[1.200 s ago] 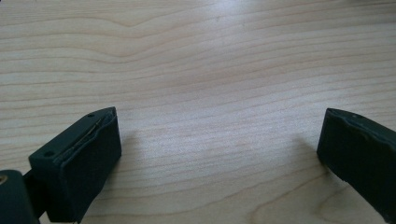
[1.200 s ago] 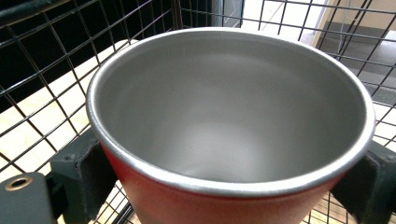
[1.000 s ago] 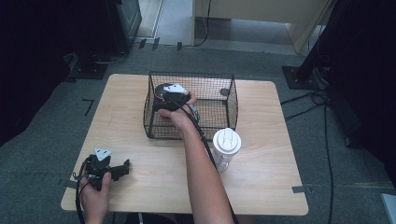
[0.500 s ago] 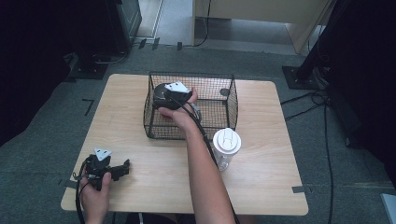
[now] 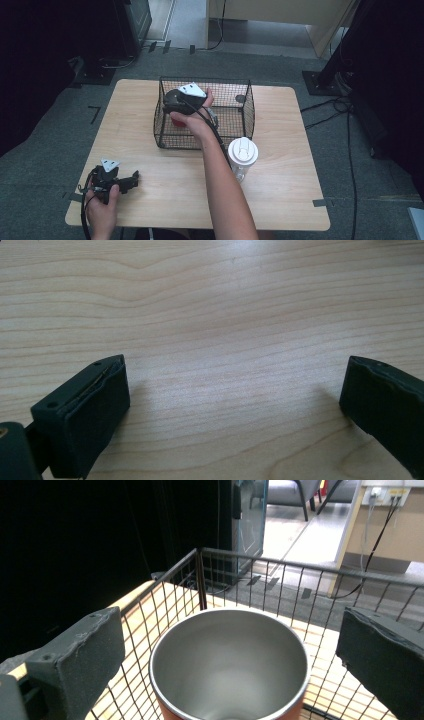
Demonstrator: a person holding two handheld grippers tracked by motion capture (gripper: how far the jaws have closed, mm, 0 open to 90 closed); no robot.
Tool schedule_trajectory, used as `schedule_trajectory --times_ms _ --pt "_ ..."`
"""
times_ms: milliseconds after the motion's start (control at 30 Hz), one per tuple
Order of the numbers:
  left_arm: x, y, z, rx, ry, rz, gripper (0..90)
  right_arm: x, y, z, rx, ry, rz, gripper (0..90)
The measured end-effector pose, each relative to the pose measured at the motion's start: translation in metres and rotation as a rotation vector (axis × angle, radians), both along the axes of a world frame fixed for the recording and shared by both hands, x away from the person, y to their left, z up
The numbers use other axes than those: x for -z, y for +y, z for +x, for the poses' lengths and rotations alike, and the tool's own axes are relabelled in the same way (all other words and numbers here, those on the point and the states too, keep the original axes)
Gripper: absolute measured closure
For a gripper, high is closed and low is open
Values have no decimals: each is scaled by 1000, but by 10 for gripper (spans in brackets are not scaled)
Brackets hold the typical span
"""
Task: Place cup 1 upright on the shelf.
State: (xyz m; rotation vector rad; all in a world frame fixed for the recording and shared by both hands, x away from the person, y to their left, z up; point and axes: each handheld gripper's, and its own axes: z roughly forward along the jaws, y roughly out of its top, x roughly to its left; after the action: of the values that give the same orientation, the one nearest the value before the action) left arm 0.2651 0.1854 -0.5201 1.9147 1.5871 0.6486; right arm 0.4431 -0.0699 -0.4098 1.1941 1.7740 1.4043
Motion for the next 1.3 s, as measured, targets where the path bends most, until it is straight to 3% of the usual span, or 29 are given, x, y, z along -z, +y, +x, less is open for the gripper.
schedule_trajectory --times_ms 400,767,1300 --pt "0 0 0 0 0 1 4 -24 -1 -20 41 -48 18 0" --pt "0 0 0 -2 -1 -1 4 -42 -3 -54 40 -112 26 0" --pt "0 0 0 -2 1 -1 4 -45 -5 -104 24 -142 10 0"
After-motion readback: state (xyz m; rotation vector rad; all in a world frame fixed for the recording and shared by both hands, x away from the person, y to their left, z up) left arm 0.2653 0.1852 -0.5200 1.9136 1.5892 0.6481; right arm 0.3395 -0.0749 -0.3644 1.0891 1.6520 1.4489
